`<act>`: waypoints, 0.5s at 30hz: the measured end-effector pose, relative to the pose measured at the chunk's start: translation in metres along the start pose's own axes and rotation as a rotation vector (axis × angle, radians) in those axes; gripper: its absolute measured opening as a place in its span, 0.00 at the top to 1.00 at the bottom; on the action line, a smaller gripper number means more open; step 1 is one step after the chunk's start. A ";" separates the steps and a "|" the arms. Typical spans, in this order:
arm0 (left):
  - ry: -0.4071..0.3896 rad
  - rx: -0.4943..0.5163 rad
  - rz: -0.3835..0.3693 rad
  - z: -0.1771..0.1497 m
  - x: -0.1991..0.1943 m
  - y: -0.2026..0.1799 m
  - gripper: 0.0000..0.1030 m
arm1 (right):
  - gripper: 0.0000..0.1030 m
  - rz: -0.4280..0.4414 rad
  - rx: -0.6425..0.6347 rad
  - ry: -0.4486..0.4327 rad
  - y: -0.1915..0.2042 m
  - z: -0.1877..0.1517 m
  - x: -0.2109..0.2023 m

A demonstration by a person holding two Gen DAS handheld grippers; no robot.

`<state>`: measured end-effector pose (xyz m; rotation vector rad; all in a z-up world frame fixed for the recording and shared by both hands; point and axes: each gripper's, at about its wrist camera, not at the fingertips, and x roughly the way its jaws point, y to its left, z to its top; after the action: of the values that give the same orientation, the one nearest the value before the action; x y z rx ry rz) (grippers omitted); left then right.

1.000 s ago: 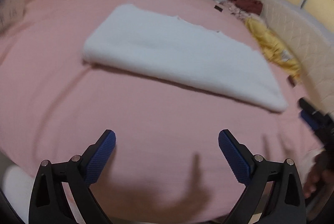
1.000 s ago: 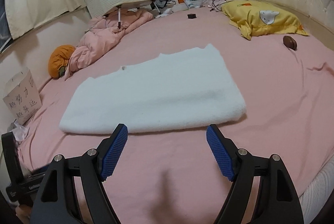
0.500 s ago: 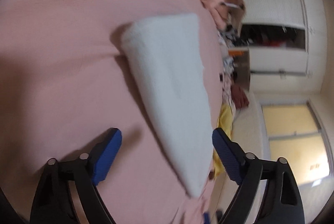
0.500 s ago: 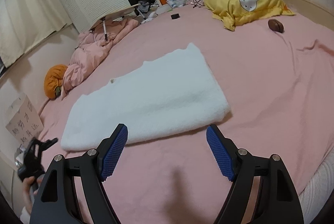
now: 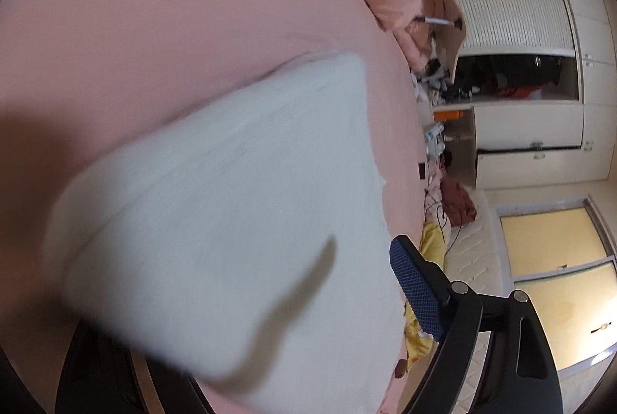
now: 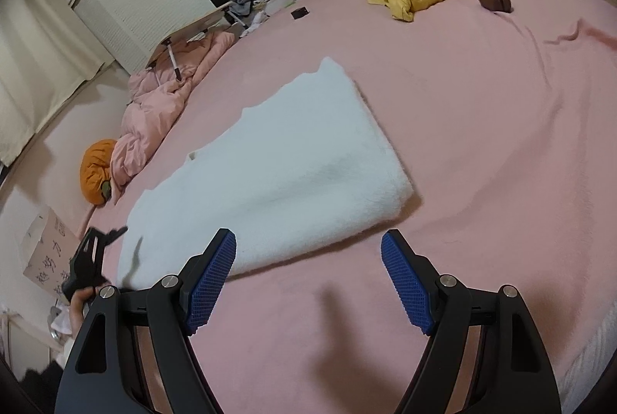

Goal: Fold clothes
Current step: 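Grasp the end of the folded cardigan with the left tool, then lift the held end with the left tool and fold it over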

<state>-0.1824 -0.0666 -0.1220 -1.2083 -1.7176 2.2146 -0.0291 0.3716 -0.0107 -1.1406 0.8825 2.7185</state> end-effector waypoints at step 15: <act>-0.041 0.105 0.090 -0.006 0.001 0.007 0.77 | 0.24 -0.010 -0.059 0.034 0.012 -0.009 0.017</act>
<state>-0.1763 -0.0641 -0.1291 -1.2476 -1.5680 2.3644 -0.0392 0.3539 -0.0211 -1.2026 0.8030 2.7420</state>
